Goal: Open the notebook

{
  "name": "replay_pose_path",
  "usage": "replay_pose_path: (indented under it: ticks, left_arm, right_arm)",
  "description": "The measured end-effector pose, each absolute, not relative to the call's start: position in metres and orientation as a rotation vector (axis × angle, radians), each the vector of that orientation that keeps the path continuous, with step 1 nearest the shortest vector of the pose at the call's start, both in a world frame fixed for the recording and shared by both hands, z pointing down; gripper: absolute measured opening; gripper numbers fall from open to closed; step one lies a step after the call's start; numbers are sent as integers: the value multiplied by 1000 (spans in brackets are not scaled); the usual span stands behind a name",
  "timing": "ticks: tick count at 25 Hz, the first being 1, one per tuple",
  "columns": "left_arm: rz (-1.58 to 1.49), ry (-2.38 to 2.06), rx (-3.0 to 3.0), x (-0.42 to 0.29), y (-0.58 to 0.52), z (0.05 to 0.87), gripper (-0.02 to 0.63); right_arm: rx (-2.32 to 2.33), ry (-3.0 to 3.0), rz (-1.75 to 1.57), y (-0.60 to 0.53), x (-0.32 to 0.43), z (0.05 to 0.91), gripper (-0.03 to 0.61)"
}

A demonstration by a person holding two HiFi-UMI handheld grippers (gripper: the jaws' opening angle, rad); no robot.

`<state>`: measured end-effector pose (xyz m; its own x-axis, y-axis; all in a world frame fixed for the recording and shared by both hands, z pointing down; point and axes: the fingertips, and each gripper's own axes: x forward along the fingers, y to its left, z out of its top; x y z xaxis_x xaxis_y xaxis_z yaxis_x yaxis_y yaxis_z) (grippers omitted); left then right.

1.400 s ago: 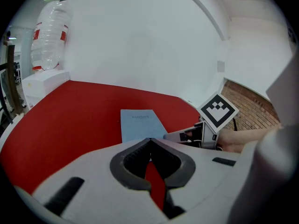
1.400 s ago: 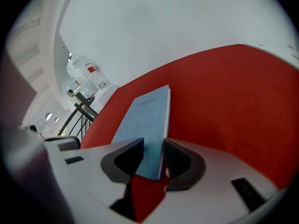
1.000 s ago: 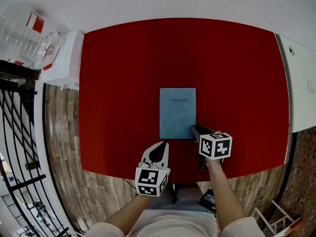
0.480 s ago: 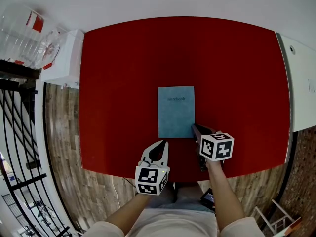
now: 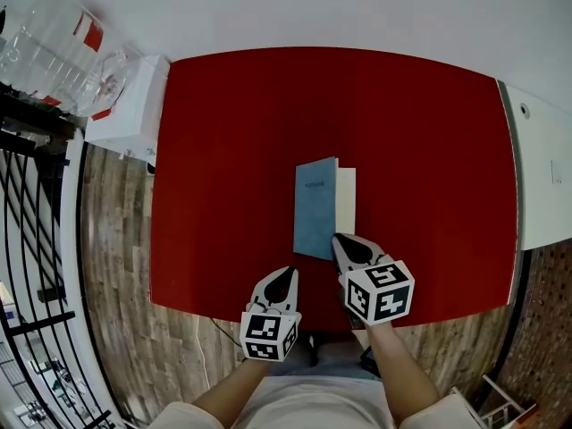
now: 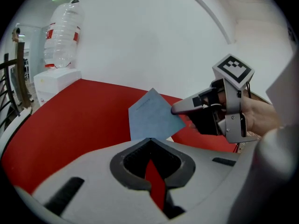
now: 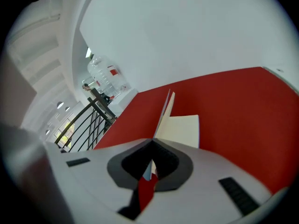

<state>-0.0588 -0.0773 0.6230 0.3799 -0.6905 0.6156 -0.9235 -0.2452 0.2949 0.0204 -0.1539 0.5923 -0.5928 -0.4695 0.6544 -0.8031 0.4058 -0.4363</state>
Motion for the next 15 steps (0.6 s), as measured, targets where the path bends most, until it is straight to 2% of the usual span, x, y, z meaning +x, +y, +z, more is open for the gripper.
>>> replay_pose_path:
  ticks: [7, 15]
  left_arm:
    - [435, -1474, 1949, -98, -60, 616, 6]
    - [393, -1586, 1828, -152, -33, 620, 6]
  right_arm:
    - [959, -2317, 939, -152, -53, 562, 8]
    - [844, -2321, 826, -149, -143, 586, 8]
